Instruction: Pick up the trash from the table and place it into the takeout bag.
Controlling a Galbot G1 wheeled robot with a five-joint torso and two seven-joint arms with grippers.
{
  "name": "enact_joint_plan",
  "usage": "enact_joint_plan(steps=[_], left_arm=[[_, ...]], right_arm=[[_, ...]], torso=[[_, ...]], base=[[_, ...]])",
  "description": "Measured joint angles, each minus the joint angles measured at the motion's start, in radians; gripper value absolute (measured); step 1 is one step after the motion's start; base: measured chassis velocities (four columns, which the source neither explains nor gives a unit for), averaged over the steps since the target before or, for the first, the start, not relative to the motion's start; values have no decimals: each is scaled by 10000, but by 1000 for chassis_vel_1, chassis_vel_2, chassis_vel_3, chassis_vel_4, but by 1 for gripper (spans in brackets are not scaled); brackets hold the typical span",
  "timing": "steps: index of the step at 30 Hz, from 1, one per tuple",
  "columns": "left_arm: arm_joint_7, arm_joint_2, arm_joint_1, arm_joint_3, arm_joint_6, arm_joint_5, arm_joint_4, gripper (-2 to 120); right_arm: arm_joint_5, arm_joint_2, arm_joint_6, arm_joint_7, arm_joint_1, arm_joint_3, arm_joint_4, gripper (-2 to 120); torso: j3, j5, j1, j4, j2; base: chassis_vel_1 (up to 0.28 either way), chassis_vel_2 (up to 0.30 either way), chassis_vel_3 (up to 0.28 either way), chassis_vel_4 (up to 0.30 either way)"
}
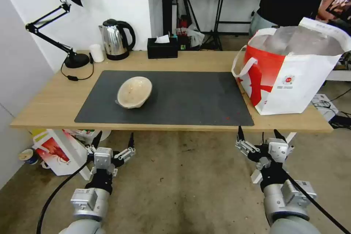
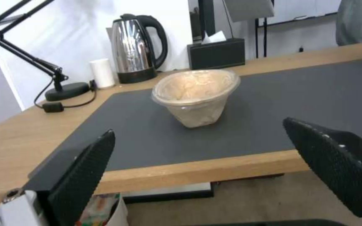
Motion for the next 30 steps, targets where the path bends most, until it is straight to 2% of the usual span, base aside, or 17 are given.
enact_joint_plan(steps=[4,30], left_arm=[[0,0,0,-1,0,0,0,100],[0,0,0,0,0,0,0,100]], right_arm=[[-353,6,141,-283,-97,-72,-118,100],[-447,-74,68,-470,-353,-133,-324,100]], torso=[[0,0,1,-1,2],[0,0,0,-1,1]], base=[[0,0,0,0],[0,0,0,0]])
